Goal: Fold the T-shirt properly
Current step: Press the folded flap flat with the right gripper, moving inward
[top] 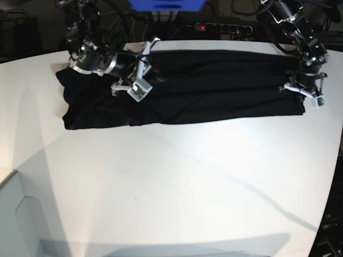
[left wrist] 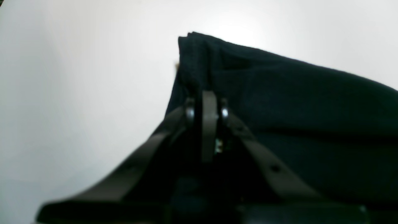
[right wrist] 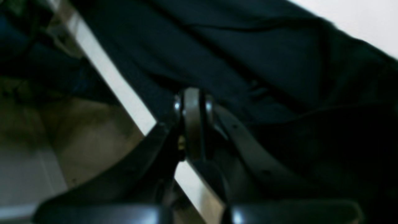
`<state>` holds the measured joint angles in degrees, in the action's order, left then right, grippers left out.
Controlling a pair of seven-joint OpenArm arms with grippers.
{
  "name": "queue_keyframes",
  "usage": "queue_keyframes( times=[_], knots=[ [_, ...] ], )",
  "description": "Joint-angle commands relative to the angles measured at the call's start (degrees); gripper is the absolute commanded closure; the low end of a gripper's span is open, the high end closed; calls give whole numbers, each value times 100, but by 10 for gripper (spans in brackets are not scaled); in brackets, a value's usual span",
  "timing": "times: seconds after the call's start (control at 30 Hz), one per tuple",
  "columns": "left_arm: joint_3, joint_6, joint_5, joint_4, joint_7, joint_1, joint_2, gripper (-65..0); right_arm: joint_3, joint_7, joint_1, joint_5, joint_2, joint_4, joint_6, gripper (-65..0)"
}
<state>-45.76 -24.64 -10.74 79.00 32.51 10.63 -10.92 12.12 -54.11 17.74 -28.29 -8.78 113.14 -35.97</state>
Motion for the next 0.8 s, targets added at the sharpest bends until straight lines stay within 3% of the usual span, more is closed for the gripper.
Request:
queue_keyframes(
  times=[0.0, 0.1, 0.27, 0.43, 0.57, 0.77],
  knots=[
    [-9, -2, 50, 25, 120, 14, -47, 0, 32, 105, -64, -102, -6, 119, 5, 0],
    [-9, -2, 50, 25, 120, 14, -47, 0, -188, 132, -161, -102, -6, 128, 5, 0],
    [-9, -2, 50, 25, 120, 22, -47, 0, -1102, 123, -477, -94, 47, 101, 32, 0],
    [-18, -2, 50, 25, 120, 31, -47, 0, -1911, 88, -917, -59, 267, -224, 41, 0],
    [-18, -2, 50, 25, 120, 31, -47, 0, -1955, 132, -1128, -50, 275, -998, 67, 0],
    [-18, -2, 50, 34, 129, 31, -47, 0, -1946, 140, -1163, -67, 425, -1657, 392, 0]
  ],
)
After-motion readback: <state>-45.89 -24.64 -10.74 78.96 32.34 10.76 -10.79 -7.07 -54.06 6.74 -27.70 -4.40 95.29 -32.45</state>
